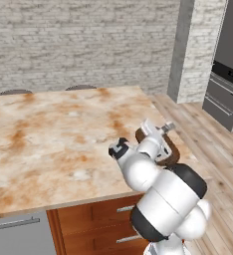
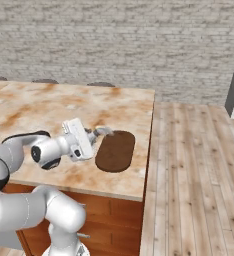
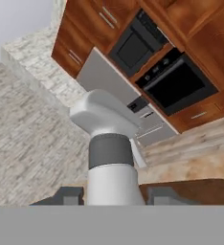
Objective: Grab the spray bottle from the cabinet, then place it next to the cutting board for sanitizing. Then grab the dish brush from the countertop next to the sink and place it next to the cutting board.
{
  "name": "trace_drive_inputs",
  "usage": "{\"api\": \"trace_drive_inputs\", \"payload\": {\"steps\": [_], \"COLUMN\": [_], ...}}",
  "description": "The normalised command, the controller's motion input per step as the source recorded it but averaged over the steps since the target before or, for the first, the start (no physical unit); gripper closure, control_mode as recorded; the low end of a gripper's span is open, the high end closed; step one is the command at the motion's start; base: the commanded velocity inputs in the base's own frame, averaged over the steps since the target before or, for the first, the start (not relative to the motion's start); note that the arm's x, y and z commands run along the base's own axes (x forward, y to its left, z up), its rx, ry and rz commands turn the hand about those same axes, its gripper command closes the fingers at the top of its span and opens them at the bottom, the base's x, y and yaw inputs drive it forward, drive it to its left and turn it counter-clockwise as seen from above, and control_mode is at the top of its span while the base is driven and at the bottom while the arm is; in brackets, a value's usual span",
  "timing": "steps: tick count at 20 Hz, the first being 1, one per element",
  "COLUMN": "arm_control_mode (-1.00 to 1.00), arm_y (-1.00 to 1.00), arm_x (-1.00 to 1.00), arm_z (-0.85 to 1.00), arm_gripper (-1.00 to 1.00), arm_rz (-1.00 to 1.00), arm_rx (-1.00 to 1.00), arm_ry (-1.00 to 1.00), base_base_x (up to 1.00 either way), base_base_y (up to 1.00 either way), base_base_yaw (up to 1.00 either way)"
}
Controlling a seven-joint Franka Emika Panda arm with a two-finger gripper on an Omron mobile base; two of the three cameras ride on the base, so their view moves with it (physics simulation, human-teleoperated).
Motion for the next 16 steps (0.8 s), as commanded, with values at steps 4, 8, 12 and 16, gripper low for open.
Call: {"api": "trace_drive_inputs", "payload": {"steps": [4,8,12,16], "arm_control_mode": [-1.00,-1.00,-1.00,-1.00], "arm_y": [0.52,0.82,0.86,0.87], "arm_x": [-0.14,0.00,0.00,0.00], "arm_z": [-0.14,0.00,0.00,0.10], "arm_gripper": [1.00,1.00,1.00,1.00], "arm_rz": [-0.60,-0.59,-0.60,-0.57], "arm_rx": [-0.21,-0.22,-0.22,-0.25], "arm_ry": [-0.49,-0.19,-0.08,-0.10], "base_base_x": [0.00,0.00,0.00,0.00], "base_base_y": [0.00,0.00,0.00,0.00], "base_base_yaw": [0.00,0.00,0.00,0.00]}}
